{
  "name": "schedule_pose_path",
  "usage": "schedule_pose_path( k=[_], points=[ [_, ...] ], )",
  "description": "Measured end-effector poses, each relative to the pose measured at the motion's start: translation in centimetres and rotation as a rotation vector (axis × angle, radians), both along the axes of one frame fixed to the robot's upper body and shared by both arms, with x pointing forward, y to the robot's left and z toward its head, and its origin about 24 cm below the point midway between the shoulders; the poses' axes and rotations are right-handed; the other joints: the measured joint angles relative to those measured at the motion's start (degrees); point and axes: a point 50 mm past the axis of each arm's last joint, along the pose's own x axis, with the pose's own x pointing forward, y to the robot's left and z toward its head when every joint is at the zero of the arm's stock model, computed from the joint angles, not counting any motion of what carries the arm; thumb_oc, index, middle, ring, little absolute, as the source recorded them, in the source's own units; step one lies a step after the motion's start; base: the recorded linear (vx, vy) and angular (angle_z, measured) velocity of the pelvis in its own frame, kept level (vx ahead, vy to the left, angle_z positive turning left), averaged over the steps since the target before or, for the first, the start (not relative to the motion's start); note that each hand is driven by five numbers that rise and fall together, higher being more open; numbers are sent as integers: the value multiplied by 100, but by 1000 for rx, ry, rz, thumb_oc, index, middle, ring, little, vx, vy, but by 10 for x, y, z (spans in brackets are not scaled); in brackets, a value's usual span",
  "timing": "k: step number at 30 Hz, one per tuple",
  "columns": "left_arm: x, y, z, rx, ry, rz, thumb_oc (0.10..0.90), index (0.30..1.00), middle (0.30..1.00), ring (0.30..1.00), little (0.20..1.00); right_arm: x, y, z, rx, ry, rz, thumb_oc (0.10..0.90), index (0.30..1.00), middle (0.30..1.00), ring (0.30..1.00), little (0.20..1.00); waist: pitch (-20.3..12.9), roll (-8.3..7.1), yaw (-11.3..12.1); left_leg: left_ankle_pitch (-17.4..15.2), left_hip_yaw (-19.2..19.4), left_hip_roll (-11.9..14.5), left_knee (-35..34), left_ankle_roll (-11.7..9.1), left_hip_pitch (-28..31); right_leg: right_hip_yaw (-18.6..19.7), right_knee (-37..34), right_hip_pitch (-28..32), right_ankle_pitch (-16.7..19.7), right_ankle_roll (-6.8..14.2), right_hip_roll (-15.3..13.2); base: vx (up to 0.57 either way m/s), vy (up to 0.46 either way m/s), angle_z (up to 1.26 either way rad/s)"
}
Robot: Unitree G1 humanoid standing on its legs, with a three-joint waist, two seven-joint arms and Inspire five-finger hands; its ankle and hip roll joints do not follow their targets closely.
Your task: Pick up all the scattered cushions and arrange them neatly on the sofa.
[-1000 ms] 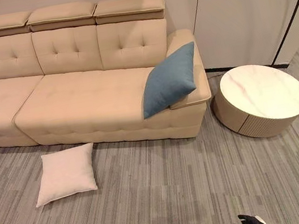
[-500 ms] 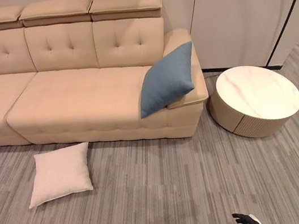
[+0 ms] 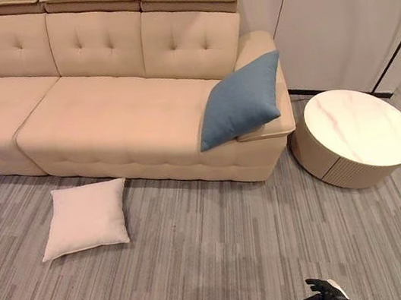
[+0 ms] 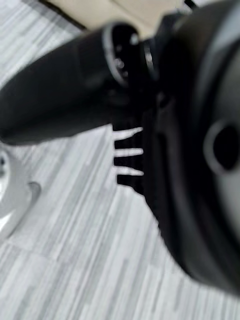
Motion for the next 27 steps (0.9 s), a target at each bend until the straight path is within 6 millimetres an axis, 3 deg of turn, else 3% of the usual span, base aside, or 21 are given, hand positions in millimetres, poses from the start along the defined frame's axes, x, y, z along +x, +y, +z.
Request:
schedule_pose_path(
  k=[3,6,8,9,12,13,15,17,19,20,22,24,26,27],
  points=[
    [2,-1,0,1,-4,0,800,900,900,900,900,9,0,3,-5,-25,7,800,900,900,900,900,29,42,-81,-46,-98,130,0,-7,26,323,-264,-350,-16,-24,216,111,-9,10],
    [4,-2,0,-2,-7,-8,800,900,900,900,900,12,1,4,-5,-34,9,800,900,900,900,900,19,-40,-170,-164,-141,115,-2,-120,106,259,-847,-672,223,-87,233,208,-46,13],
    [1,-2,0,-10,-1,-2,800,900,900,900,900,13,2,4,-4,-38,10,800,900,900,900,900,-29,-141,-218,-319,-231,147,-1,-316,151,2,-1531,-890,805,-40,232,187,-62,21],
    [0,-4,-1,-18,0,0,800,900,900,900,900,8,-1,3,-9,-23,2,800,900,900,900,900,-23,-136,-231,-392,-301,196,-4,-428,261,-176,-1595,-753,1153,-164,217,232,-85,34],
    [-3,-12,-4,-46,10,-14,800,900,900,900,900,-7,-7,0,-29,15,-12,800,900,900,900,900,-54,72,-246,-475,-301,496,136,-562,429,-318,-1791,-311,1009,-476,558,202,-84,21],
    [-3,-13,-4,-53,12,-17,800,900,900,900,900,-7,-8,0,-31,15,-14,800,900,900,900,900,-71,117,-243,-543,-343,579,241,-749,462,-415,-1941,-131,1023,-524,641,121,-83,21],
    [0,-14,-3,-58,3,-24,800,900,900,900,900,-9,-11,0,-37,19,-16,800,900,900,900,900,-76,122,-237,-538,-351,658,462,-859,443,-480,-2089,77,965,-622,748,138,-122,30],
    [10,-13,0,-51,-22,-36,800,900,900,900,900,-10,-12,0,-35,17,-26,800,900,900,900,900,-139,-3,-289,-634,-324,625,1555,-1244,-34,-621,-2563,449,1022,-663,695,80,-99,46],
    [25,-10,5,-41,-65,-46,800,900,900,900,900,-6,-12,1,-35,6,-29,800,900,900,900,900,-124,-126,-206,-604,53,616,3308,-1483,-981,-609,-2716,531,1038,-852,600,90,-34,-3],
    [26,-11,5,-41,-70,-47,800,900,900,900,900,-2,-12,2,-35,-4,-32,800,900,900,900,900,-115,-126,-186,-612,183,718,3684,-1487,-1173,-606,-2715,566,1053,-974,608,139,9,-12],
    [26,-11,5,-43,-69,-51,800,900,900,900,900,-2,-11,2,-26,-7,-40,800,900,900,900,900,-112,-126,-240,-653,365,790,3622,-1419,-1263,-643,-2716,665,968,-1095,611,131,30,14],
    [32,-14,6,-49,-85,-66,800,900,900,900,900,-3,-9,1,-23,-1,-32,800,900,900,900,900,-94,-171,-207,-709,543,801,2605,-1289,-1227,-671,-2710,713,906,-1100,617,134,64,8],
    [39,-14,9,-46,-103,-72,800,900,900,900,900,-4,-9,0,-23,8,-36,800,900,900,900,900,-12,-281,-249,-652,553,810,1716,-1309,-1331,-700,-2712,825,839,-1058,610,215,145,1],
    [42,-13,10,-44,-108,-73,800,900,900,900,900,-6,-9,-1,-24,19,-41,800,900,900,900,900,6,-309,-249,-441,550,865,1340,-1347,-1351,-717,-2715,913,770,-983,604,107,80,9]
  ],
)
